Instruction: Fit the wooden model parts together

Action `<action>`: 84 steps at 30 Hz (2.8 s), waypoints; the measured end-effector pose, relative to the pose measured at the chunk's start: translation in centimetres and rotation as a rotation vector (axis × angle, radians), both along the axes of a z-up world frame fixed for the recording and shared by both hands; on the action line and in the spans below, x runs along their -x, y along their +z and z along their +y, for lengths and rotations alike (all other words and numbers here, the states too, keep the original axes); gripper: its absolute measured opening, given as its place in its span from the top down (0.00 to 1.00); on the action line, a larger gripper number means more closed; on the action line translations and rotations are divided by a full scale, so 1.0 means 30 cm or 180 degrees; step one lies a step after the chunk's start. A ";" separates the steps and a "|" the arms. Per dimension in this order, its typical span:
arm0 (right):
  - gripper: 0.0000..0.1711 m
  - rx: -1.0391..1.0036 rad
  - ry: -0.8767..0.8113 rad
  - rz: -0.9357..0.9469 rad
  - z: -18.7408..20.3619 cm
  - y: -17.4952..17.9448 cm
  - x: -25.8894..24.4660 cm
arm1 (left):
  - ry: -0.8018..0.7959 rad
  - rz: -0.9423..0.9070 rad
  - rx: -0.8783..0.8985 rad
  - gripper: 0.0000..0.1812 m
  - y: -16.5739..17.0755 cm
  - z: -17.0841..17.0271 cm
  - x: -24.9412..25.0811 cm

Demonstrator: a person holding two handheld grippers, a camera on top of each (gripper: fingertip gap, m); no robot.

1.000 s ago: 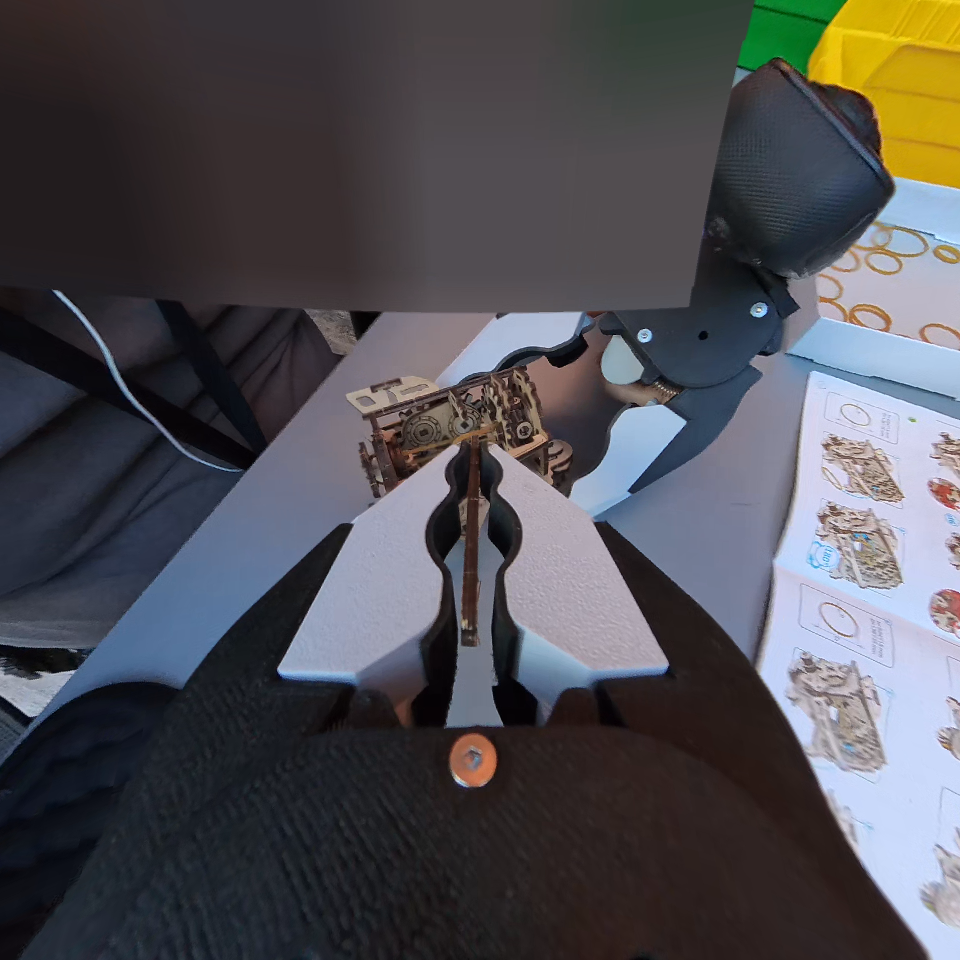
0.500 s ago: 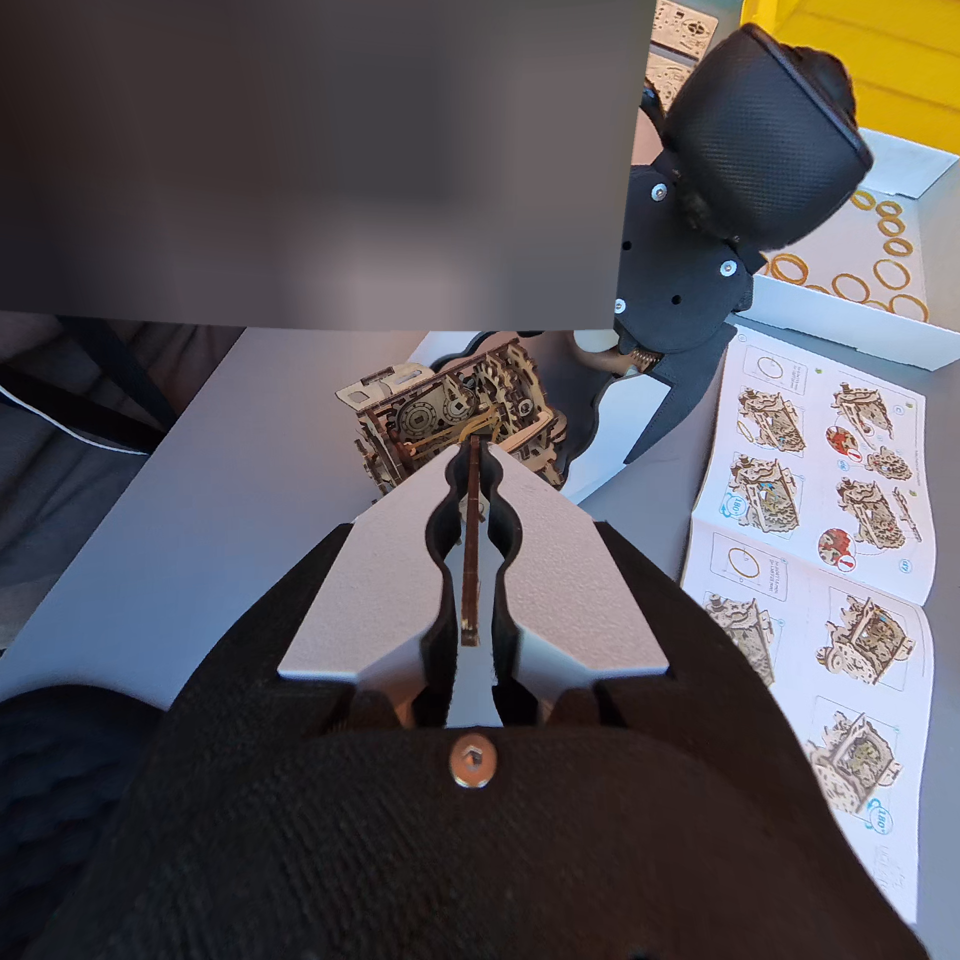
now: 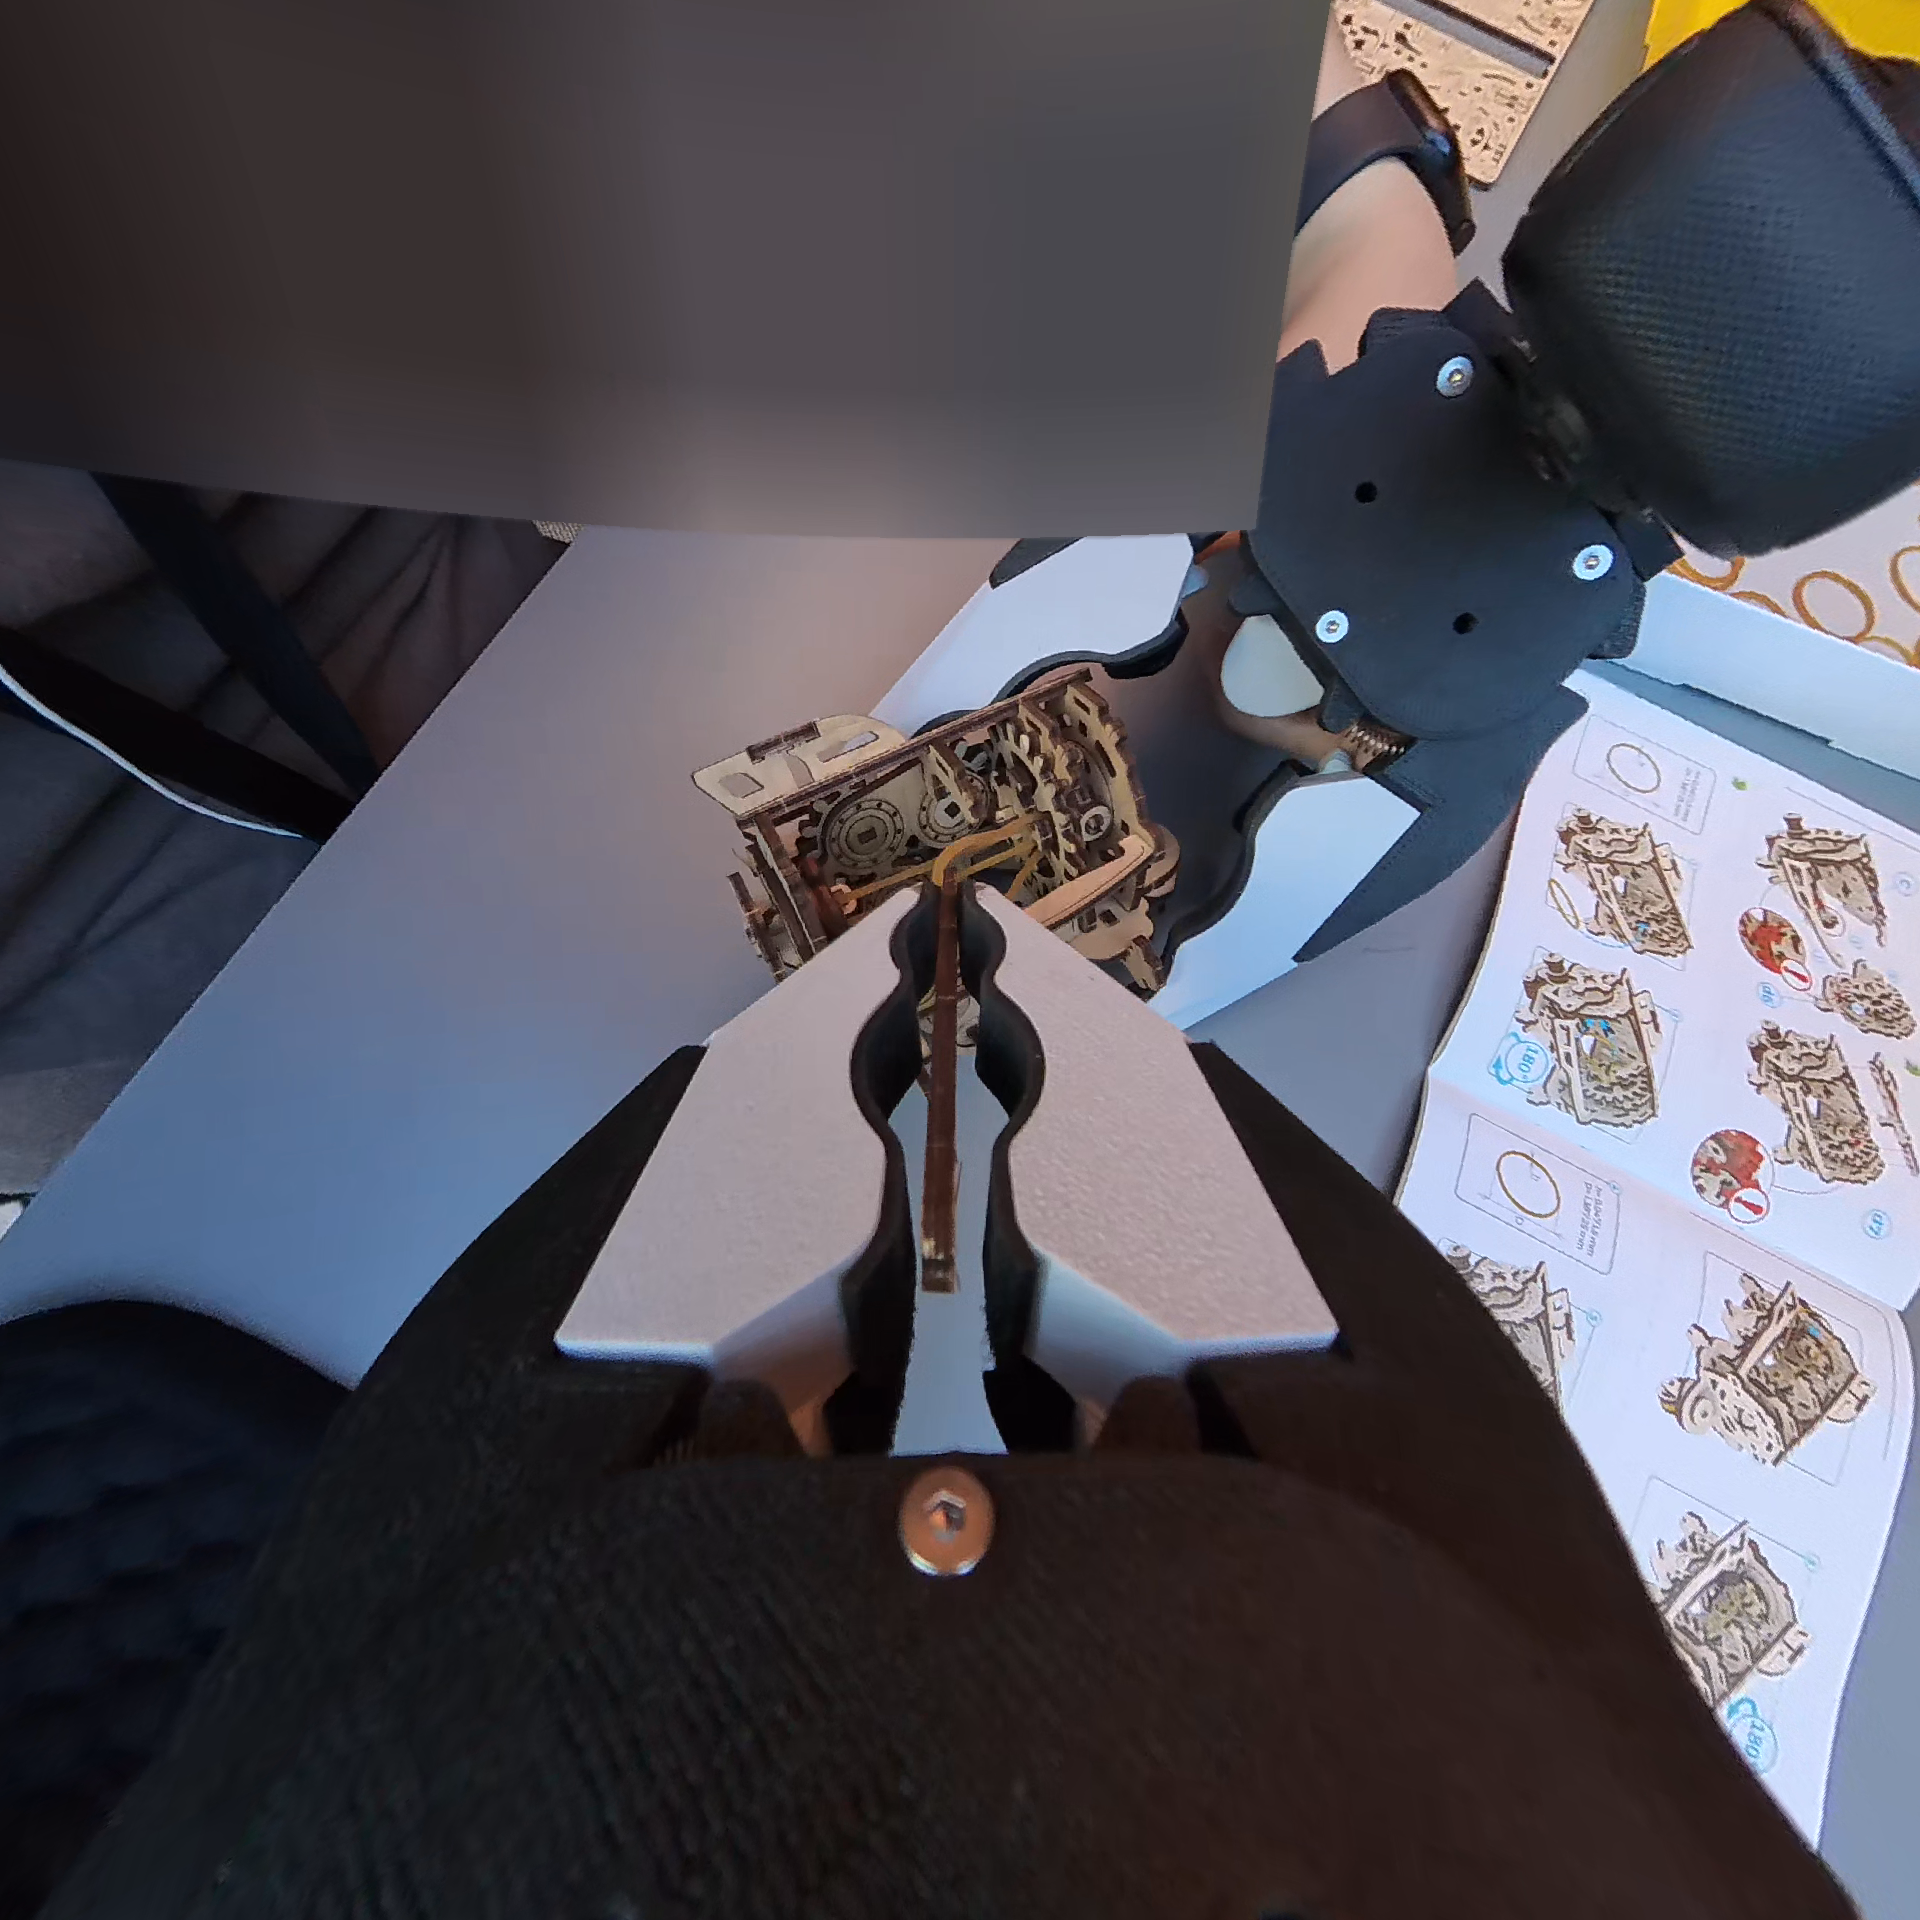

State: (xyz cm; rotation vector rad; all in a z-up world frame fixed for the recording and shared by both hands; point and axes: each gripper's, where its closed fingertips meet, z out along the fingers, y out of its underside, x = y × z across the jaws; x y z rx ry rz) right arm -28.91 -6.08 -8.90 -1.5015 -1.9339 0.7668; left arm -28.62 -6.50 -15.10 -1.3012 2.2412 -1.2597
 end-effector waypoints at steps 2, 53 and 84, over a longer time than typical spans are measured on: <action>0.99 0.0034 0.0113 -0.0056 -0.010 -0.009 0.002 | 0.0000 0.0000 0.0001 0.48 0.000 0.000 0.000; 0.99 0.0388 0.0761 -0.0780 -0.065 -0.015 -0.049 | 0.0006 0.0010 0.0032 0.49 0.002 0.000 -0.002; 0.99 0.0651 0.0938 -0.0818 -0.099 -0.043 -0.067 | 0.0753 0.0111 0.0196 0.38 0.115 -0.055 -0.074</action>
